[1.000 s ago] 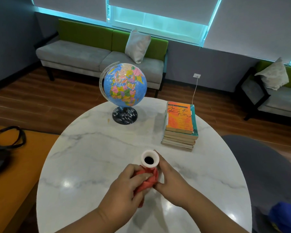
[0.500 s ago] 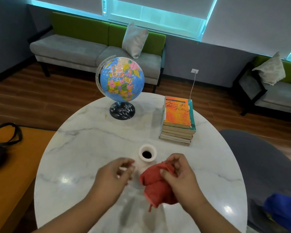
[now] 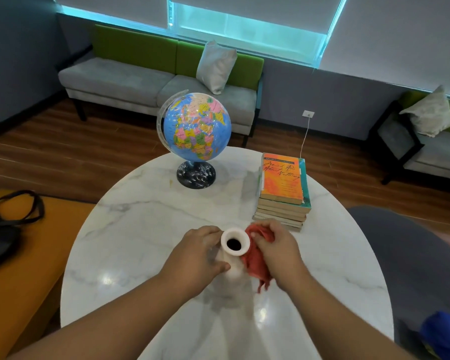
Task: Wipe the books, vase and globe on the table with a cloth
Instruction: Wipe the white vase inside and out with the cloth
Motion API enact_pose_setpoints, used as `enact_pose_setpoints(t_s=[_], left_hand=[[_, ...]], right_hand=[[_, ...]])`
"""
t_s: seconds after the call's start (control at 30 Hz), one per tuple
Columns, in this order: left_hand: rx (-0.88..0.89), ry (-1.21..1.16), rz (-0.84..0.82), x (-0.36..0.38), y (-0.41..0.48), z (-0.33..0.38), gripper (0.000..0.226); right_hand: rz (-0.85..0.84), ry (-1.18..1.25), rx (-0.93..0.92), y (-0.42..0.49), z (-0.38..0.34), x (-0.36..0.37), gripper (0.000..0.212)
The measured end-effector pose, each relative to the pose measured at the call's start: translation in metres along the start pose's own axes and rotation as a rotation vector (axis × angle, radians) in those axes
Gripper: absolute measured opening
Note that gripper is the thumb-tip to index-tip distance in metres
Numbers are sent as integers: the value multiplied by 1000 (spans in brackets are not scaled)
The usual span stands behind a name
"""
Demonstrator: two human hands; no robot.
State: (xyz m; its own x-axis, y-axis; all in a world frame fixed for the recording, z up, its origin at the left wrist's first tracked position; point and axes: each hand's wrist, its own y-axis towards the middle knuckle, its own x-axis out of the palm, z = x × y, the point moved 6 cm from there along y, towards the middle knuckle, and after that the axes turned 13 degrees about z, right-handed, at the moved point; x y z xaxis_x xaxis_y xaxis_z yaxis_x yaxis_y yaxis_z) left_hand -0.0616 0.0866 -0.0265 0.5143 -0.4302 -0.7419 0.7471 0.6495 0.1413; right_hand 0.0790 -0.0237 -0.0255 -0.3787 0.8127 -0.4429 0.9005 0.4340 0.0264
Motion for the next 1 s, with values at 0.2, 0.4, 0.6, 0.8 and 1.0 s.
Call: enact_pose_setpoints(t_s=[0.2,0.4,0.6,0.8,1.0], left_hand=[[3,75,-20,-3,0,2,54],[14,159,-10,-2,-3,2,57],[39,147,-30,0,1,4,57],[34,62,-34,4,1,0,56],[52,36,-54,3,4,1,52]], right_hand=[[-342,-112,-44,35,-38,46,20],[-360,-10,45,24,-33,45,16],[-17,87,-33,3,1,12,24],[124,26,-223,-55,33,2,31],[-55,-154,238,-35,76,6,24]])
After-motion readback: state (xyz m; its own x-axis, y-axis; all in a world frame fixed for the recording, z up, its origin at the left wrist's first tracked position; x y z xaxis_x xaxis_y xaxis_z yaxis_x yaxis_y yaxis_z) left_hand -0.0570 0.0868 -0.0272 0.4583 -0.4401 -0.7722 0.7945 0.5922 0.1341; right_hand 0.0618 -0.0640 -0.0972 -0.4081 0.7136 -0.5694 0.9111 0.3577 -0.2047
